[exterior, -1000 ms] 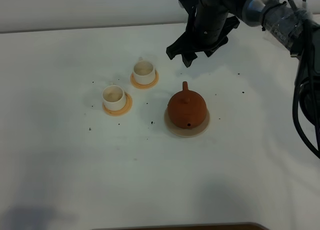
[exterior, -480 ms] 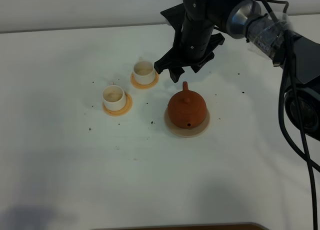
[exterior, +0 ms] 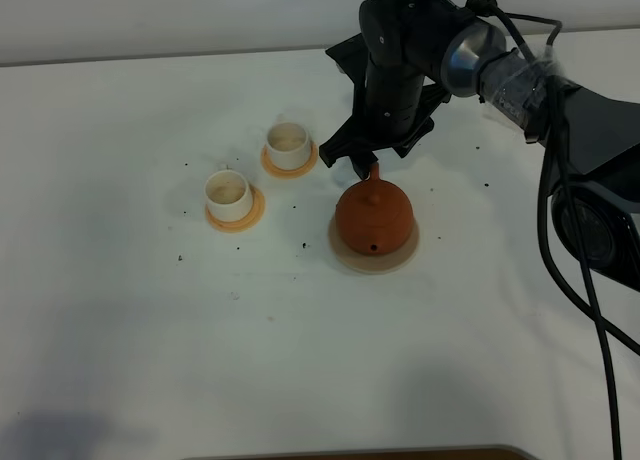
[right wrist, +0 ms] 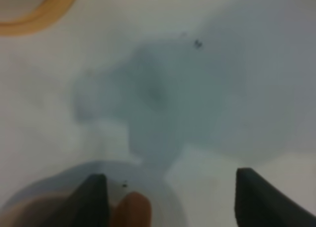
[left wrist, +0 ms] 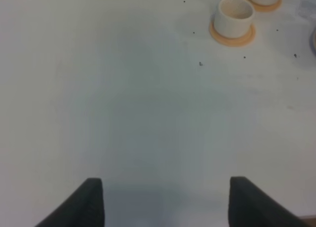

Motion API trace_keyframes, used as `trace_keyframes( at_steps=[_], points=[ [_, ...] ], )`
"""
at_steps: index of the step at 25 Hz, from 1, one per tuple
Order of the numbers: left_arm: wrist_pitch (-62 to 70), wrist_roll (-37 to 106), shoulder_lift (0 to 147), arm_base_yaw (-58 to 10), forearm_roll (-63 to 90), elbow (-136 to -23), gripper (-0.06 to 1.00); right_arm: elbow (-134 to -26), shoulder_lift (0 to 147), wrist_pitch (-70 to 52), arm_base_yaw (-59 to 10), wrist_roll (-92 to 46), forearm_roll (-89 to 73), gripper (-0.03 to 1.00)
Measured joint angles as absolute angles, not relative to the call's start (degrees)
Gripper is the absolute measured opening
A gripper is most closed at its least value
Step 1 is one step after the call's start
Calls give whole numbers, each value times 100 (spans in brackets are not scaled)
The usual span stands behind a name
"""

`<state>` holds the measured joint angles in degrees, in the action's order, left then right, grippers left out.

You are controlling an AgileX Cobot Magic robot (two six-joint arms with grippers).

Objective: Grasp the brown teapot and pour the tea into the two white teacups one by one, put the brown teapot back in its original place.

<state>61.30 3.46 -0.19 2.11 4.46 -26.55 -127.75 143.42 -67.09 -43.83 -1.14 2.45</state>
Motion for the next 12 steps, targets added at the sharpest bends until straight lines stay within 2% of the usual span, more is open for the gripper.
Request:
trace_keyframes(
  at_steps=[12],
  points=[
    [6130, 346, -19, 211, 446, -2655, 57, -12775, 14342, -6916, -4383, 93, 750, 57]
  ],
)
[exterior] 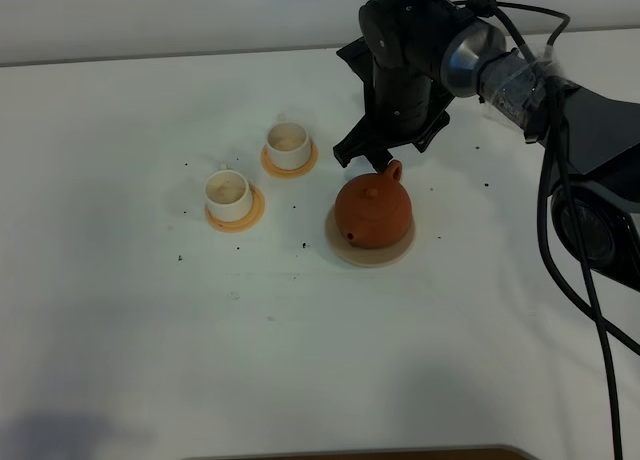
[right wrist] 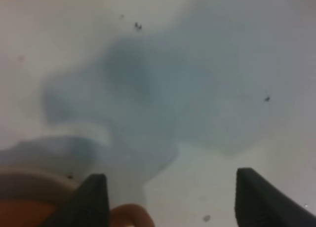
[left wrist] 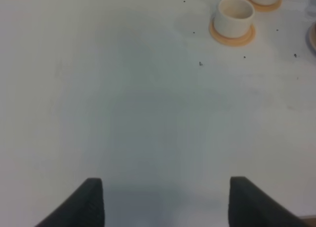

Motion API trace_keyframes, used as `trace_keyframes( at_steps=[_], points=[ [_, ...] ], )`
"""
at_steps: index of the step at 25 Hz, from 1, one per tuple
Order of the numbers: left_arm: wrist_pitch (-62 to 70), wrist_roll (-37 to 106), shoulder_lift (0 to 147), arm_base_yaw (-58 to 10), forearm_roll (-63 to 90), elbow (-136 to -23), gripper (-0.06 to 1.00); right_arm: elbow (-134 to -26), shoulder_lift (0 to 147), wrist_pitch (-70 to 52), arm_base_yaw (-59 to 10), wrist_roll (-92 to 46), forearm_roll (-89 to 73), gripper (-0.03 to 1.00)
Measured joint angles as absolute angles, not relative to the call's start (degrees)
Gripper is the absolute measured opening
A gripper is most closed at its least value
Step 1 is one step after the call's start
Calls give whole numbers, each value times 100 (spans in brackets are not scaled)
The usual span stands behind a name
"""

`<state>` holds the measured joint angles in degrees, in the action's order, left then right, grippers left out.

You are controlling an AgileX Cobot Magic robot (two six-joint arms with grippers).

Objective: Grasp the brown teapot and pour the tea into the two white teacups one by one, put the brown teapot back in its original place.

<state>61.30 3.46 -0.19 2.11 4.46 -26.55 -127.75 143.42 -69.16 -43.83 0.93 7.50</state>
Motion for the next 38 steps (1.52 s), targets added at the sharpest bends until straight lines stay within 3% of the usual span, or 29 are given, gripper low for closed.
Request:
trace_keyframes(
  at_steps=[38],
  points=[
    [6132, 348, -19, 211, 446, -2655, 57, -12606, 14198, -6899, -4378, -375, 1191, 57]
  ],
)
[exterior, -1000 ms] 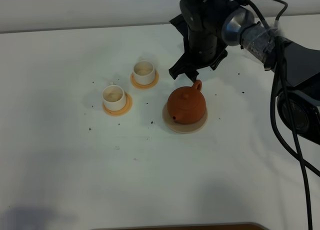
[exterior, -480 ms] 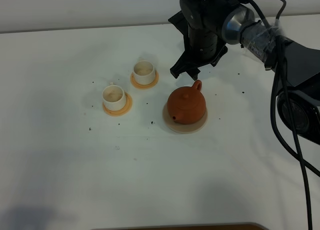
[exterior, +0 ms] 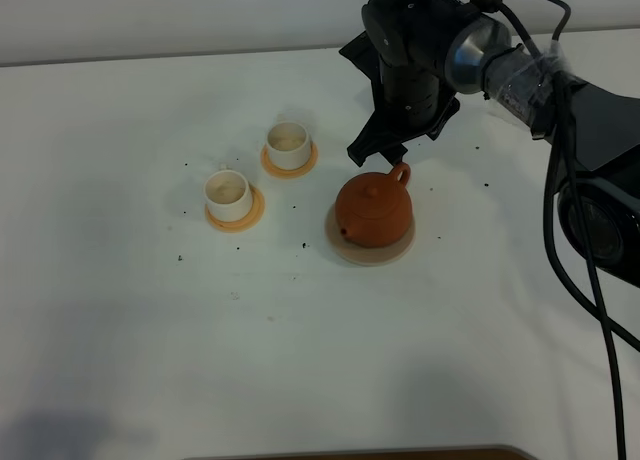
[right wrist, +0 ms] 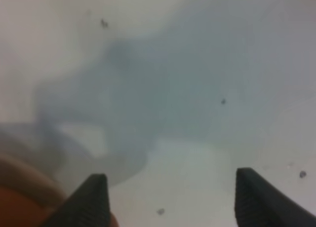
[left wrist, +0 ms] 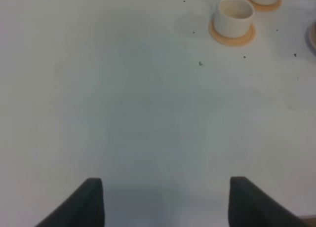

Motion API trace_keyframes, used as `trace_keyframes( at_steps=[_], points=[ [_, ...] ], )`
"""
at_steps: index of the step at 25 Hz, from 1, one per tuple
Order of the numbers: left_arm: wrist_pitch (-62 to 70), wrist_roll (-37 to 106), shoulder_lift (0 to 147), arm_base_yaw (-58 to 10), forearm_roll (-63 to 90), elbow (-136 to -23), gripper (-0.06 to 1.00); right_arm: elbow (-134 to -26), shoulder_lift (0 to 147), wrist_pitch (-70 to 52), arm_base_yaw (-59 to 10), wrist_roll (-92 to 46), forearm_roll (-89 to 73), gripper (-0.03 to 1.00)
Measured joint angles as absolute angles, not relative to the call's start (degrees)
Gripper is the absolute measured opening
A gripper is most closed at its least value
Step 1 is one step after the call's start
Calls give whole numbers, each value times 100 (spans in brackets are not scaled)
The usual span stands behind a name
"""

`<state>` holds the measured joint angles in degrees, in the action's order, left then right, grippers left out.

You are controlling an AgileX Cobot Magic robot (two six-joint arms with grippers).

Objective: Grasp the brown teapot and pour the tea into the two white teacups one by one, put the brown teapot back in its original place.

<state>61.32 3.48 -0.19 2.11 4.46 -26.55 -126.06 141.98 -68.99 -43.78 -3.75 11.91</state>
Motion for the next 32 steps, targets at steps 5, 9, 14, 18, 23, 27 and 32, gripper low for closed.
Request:
trace_keyframes(
  at_steps=[5, 9, 14, 18, 23, 27, 32],
  points=[
    [6132, 348, -19, 211, 446, -2655, 57, -12597, 14175, -6920, -4378, -335, 1243, 57],
    [6132, 348, -19, 211, 446, -2655, 57, -12378, 14059, -6895, -4378, -290, 1263, 57],
    [6132, 348, -19, 211, 446, -2655, 57, -11819, 13716, -6930, -4378, -174, 1292, 57],
    [6132, 348, -19, 211, 446, -2655, 57, -11507, 13540, -6932, -4378, -120, 1245, 57],
    [6132, 348, -19, 211, 446, -2655, 57, -11116, 13423, -6921, -4366, 0, 1135, 57],
    [6132, 348, -19, 211, 446, -2655, 57, -11000, 13368, -6918, -4366, 30, 992, 57],
    [6132, 348, -19, 211, 446, -2655, 57, -10976, 13363, -6940, -4366, 0, 961, 57]
  ],
)
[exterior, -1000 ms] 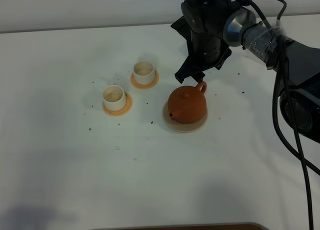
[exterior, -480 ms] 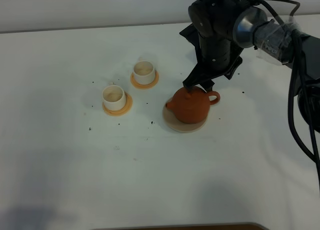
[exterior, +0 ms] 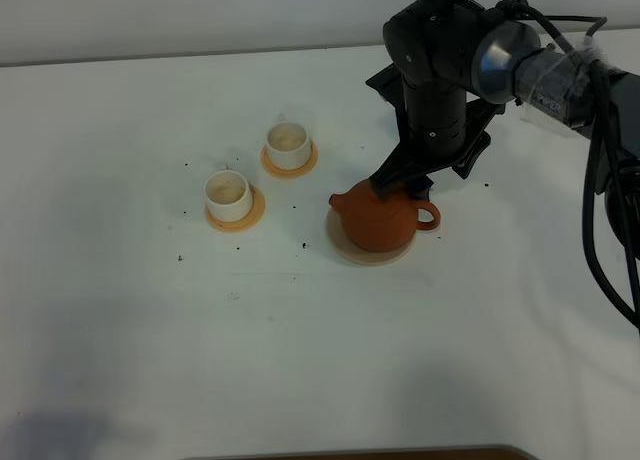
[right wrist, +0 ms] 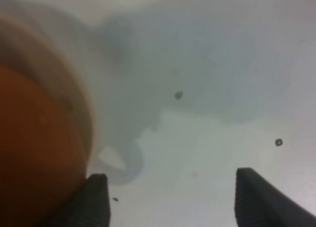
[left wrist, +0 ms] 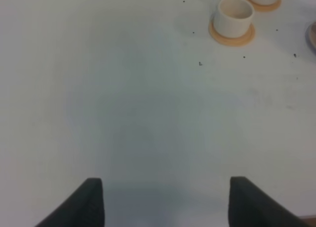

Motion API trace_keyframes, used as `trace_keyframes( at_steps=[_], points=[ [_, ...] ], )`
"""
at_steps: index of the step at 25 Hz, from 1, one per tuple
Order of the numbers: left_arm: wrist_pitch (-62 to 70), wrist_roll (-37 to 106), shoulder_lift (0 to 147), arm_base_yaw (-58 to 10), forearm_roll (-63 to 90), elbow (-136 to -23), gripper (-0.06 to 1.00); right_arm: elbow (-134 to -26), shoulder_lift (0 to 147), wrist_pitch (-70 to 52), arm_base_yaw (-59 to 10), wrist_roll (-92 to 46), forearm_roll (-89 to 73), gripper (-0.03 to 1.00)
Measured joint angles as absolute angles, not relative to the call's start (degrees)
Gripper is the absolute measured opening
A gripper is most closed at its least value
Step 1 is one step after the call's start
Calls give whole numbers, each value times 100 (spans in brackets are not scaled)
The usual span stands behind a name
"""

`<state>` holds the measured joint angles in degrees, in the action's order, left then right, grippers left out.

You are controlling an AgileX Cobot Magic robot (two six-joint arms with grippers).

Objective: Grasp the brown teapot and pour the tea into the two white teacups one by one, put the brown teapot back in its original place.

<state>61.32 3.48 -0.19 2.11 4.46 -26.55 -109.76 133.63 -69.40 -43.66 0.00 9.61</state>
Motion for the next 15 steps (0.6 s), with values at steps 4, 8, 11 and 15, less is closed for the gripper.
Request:
trace_keyframes(
  at_steps=[4, 8, 11, 15],
  points=[
    [6132, 348, -19, 211, 446, -2655, 57, -10957, 13363, -6945, -4372, 0, 1220, 57],
    [6132, 348, -19, 211, 446, -2655, 57, -10957, 13363, -6945, -4310, 0, 1453, 57],
    [6132, 348, -19, 211, 446, -2655, 57, -10957, 13341, -6945, -4213, -33, 1445, 57],
    [6132, 348, -19, 211, 446, -2655, 57, -10702, 13121, -6945, -4165, -65, 1421, 57]
  ],
)
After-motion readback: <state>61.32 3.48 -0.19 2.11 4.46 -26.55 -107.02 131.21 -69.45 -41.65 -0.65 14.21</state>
